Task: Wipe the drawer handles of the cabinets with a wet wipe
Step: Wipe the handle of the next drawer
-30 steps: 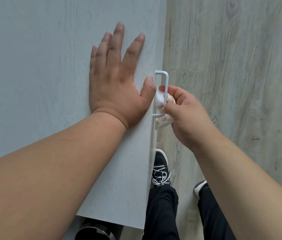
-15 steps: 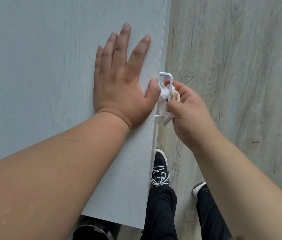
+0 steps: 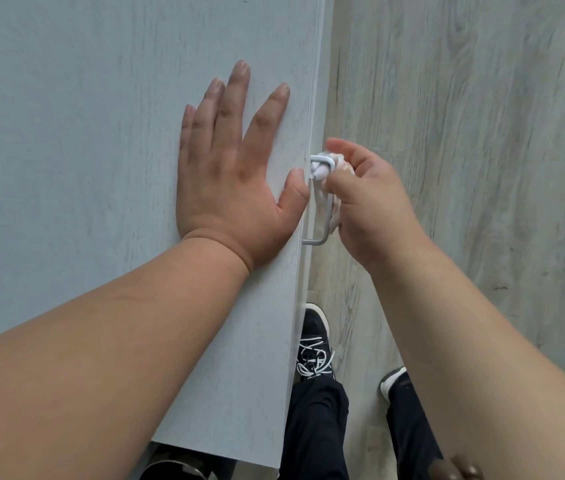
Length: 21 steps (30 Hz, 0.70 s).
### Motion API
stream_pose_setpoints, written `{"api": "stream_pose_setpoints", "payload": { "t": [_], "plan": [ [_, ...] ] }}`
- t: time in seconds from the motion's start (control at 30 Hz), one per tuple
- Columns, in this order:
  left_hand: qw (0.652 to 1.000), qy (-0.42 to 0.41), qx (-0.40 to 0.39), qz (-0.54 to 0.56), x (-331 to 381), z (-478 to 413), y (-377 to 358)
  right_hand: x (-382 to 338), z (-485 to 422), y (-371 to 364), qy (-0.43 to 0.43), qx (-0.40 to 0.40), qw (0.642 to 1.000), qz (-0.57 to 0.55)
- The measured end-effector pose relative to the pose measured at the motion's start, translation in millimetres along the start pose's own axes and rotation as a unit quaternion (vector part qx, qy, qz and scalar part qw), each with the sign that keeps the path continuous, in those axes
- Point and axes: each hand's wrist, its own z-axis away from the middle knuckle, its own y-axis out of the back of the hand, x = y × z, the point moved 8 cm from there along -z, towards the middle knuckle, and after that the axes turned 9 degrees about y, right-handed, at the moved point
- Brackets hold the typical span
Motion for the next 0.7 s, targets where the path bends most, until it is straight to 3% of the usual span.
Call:
{"api": "stream_pose_setpoints", "payload": {
  "t": [0.2,0.47,0.7],
  "plan": [
    [1.000,-0.002,0.005,0.007,0.0,-0.3,0.3,3.8,18.1,-4.7,0.004,-0.045,0.999,-0.010],
    [1.000,0.002,0.006,0.009,-0.5,-0.4,-0.1,0.2,7.9,5.9,0.009,0.019,1.000,0.023],
    [1.000,0.000,0.006,0.015,-0.2,0.0,0.5,5.6,13.0,4.7,0.011,0.018,0.999,0.025]
  ]
}}
